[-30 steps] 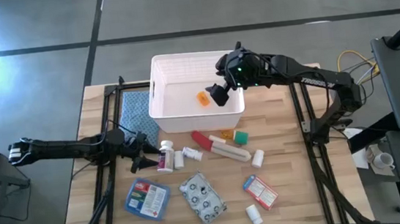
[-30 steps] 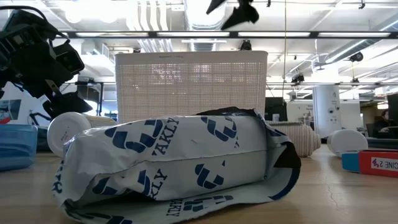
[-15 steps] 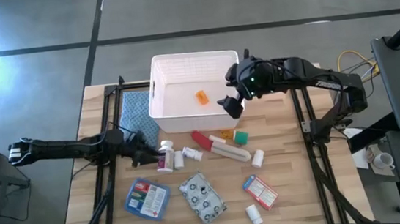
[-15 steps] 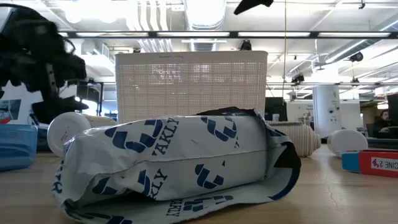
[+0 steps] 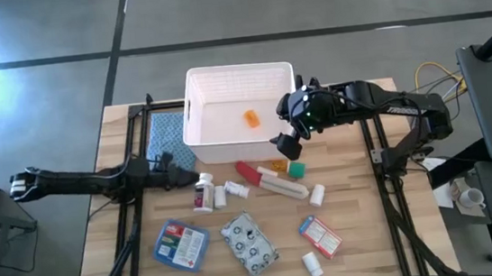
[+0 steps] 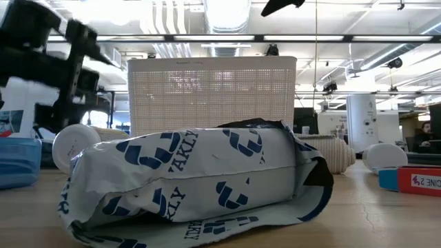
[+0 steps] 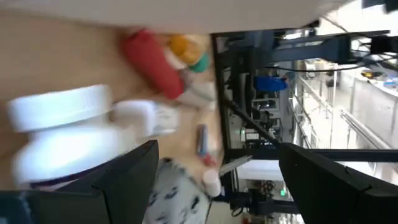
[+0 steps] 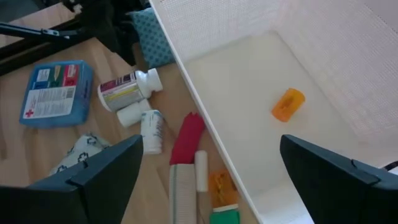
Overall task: Pick & place medical supplies in basket/bin
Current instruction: Put the white and violet medicine bottle in the white bin
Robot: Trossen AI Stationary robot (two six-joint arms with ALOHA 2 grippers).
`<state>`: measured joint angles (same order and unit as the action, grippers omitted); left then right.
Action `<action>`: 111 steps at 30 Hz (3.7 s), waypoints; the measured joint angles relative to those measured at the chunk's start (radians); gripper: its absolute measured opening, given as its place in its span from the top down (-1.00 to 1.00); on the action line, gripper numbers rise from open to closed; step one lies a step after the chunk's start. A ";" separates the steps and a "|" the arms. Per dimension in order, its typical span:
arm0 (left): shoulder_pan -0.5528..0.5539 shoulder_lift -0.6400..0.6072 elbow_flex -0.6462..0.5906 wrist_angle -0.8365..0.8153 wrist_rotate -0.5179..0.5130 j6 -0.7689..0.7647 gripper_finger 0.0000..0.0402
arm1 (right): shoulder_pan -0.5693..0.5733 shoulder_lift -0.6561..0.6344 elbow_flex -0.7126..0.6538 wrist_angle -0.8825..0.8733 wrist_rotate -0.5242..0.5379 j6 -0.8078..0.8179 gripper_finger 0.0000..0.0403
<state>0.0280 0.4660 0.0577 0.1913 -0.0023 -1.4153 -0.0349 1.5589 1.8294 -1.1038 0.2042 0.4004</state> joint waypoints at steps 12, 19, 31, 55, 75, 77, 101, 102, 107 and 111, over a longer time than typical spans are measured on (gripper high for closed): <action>-0.246 0.305 0.559 -0.952 -0.329 -0.009 -0.54 | -0.003 0.000 -0.001 0.001 0.026 -0.005 -0.83; -0.315 0.613 0.765 -1.119 -0.316 -0.010 -0.54 | -0.014 0.000 -0.001 0.002 0.095 -0.016 -0.83; -0.320 0.971 0.936 -1.232 -0.282 -0.022 -0.54 | -0.031 0.000 -0.001 0.001 0.095 -0.041 -0.83; -0.320 1.056 0.848 -1.056 -0.259 -0.063 -0.54 | -0.058 0.000 -0.001 0.002 0.114 -0.087 -0.83; -0.314 1.054 0.764 -0.925 -0.253 -0.090 -0.54 | -0.060 0.000 -0.001 0.008 0.113 -0.087 -0.83; -0.314 1.055 0.763 -0.928 -0.243 -0.091 -0.54 | -0.060 0.000 -0.001 0.008 0.113 -0.087 -0.83; -0.408 0.923 1.126 -1.200 -0.459 -0.010 -0.21 | -0.064 0.000 -0.001 0.018 0.110 -0.094 -0.83; -0.411 0.912 1.163 -1.205 -0.512 0.026 -0.21 | -0.064 0.000 -0.001 0.018 0.110 -0.095 -0.83; -0.402 0.885 1.353 -1.209 -0.710 0.296 -0.21 | -0.064 0.000 -0.001 0.019 0.110 -0.103 -0.83; -0.304 0.885 1.485 -1.237 -0.795 0.489 -0.21 | -0.064 0.001 -0.001 0.019 0.110 -0.099 -0.83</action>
<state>-0.2757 1.3514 1.5423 -1.0459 -0.7975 -0.9262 -0.0986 1.5597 1.8286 -1.0843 0.3141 0.3016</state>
